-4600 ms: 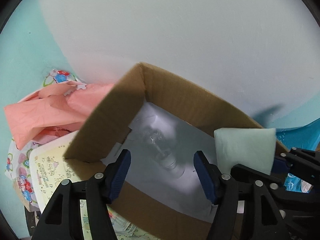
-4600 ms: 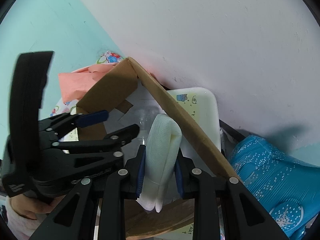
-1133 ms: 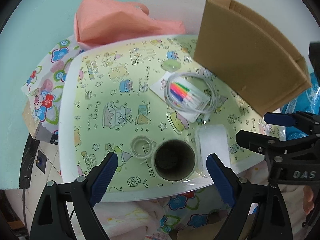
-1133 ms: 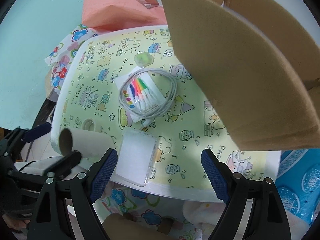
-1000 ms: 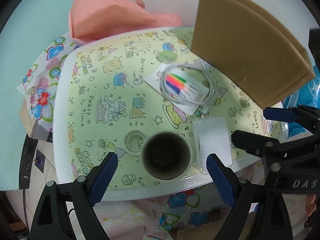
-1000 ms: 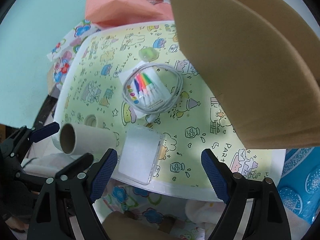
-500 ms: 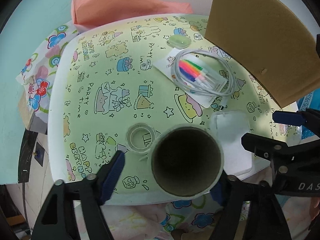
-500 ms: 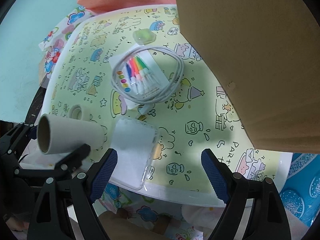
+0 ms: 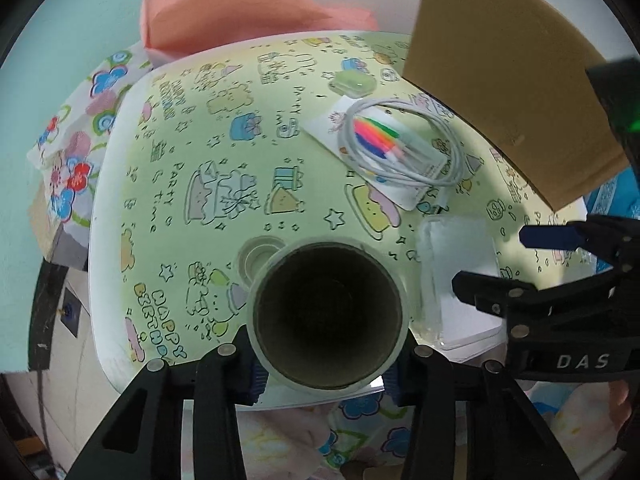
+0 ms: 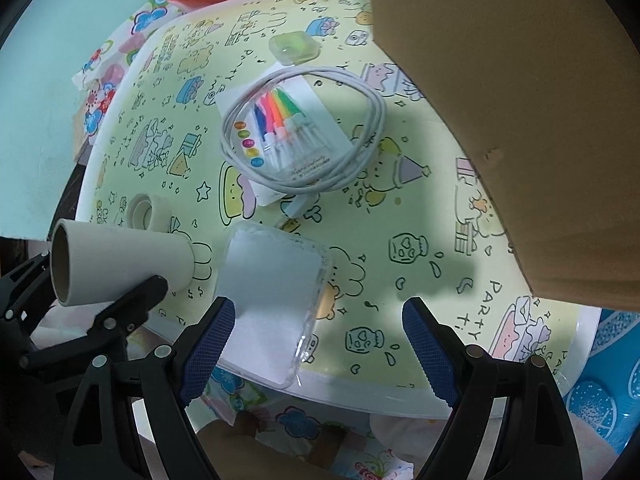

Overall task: Organize objects
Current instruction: 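Grasp the cardboard tube with the left tool while the right tool grasps the clear plastic box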

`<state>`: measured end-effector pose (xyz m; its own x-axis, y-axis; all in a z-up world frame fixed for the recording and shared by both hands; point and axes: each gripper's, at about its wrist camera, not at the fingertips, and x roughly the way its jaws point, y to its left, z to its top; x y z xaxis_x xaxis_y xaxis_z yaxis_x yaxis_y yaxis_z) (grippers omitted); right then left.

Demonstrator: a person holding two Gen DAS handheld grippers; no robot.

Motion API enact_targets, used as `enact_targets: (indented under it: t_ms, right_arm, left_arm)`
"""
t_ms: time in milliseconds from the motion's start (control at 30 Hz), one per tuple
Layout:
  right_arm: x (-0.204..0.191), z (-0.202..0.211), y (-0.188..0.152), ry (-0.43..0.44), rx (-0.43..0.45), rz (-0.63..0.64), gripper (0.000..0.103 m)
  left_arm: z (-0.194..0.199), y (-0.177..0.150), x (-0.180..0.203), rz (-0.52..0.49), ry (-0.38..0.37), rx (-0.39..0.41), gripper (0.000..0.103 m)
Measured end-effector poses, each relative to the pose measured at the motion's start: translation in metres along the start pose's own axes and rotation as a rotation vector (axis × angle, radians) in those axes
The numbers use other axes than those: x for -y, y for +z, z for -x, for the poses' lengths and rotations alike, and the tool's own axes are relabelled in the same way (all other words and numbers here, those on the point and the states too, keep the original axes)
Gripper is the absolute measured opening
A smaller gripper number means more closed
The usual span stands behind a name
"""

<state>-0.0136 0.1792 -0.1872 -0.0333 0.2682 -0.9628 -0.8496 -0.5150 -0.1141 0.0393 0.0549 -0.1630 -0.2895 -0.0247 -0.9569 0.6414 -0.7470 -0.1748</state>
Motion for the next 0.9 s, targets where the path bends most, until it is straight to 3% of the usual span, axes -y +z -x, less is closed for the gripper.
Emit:
enact_targets:
  t_ms: [267,467,567,700,733,900]
  right_arm:
    - [-0.025,-0.011,0.006,-0.036,-0.028,0.042,0.088]
    - [-0.046,-0.03,0.004,-0.141,-0.062,0.103,0.088]
    - [-0.05,-0.03,0.002,-0.173,-0.033,0.115,0.077]
    - [-0.049,-0.027,0.001,-0.162,-0.016,0.113,0.072]
    - [-0.046,-0.024,0.001,-0.163,-0.007,0.103,0.064]
    - [-0.026,-0.006,0.001,-0.112,0.02,0.021,0.062]
  left_arm:
    - [0.007,-0.004,-0.026,0.071,-0.021,0.019,0.045]
    - [0.003,-0.007,-0.03,0.07,-0.043,0.008,0.045]
    - [0.003,-0.008,-0.032,0.076,-0.055,0.009,0.045]
    - [0.003,-0.007,-0.031,0.073,-0.062,0.009,0.045]
    - [0.003,-0.006,-0.03,0.068,-0.069,0.007,0.045]
    - [0.006,-0.002,-0.019,0.038,-0.078,0.007,0.045]
